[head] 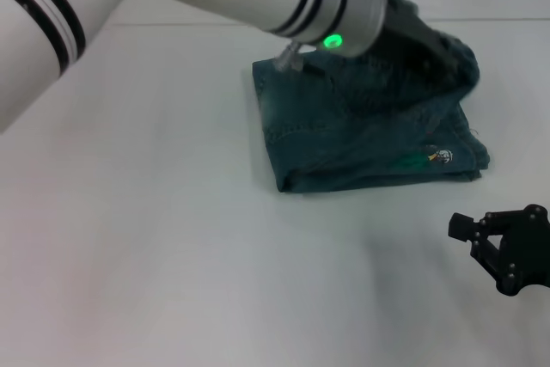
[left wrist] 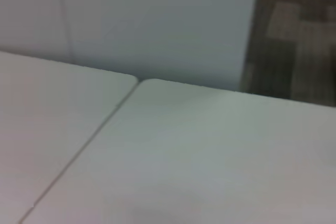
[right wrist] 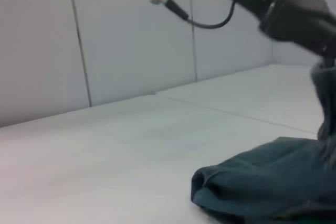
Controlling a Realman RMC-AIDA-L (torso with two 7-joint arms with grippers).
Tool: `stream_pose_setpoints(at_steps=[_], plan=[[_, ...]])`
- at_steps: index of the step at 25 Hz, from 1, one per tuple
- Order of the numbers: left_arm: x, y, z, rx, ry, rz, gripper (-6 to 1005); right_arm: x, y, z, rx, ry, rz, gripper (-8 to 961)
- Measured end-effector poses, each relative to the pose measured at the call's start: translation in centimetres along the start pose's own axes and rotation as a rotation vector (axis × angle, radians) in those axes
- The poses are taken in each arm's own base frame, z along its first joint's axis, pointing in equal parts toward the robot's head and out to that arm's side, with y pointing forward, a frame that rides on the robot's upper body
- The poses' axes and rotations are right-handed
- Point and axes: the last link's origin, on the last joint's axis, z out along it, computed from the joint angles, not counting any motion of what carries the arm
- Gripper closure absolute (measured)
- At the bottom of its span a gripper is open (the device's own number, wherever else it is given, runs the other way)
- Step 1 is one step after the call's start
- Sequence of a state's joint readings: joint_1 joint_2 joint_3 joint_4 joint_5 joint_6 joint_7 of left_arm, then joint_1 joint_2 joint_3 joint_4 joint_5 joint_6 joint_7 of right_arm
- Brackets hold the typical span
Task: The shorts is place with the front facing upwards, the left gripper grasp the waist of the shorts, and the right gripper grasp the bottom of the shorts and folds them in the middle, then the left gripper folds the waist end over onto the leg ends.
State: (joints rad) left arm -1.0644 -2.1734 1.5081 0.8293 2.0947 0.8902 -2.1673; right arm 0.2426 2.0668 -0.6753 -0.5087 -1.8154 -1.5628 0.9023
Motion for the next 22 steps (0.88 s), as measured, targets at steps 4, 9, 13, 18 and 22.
stream_pose_setpoints(at_steps=[4, 9, 13, 18, 22], plan=[[-0.3, 1.3, 0.3, -0.03, -0.008, 0.077, 862, 0.1, 0.0, -0.1, 0.007, 0.0, 0.006, 924], [-0.6, 1.7, 0.0, -0.028, 0.005, 0.121, 814, 0.0, -0.4, 0.1, 0.019, 0.007, 0.014, 921], [-0.6, 1.3, -0.7, 0.004, 0.043, 0.113, 639, -0.1, -0.6, 0.2, 0.019, 0.008, 0.016, 920], [-1.2, 0.2, -2.3, 0.057, 0.106, 0.074, 439, -0.5, -1.0, 0.3, 0.019, 0.009, 0.019, 918], [-2.5, -0.6, -4.1, 0.074, 0.161, 0.021, 278, -1.0, -1.5, 0.2, 0.023, 0.011, 0.023, 916]])
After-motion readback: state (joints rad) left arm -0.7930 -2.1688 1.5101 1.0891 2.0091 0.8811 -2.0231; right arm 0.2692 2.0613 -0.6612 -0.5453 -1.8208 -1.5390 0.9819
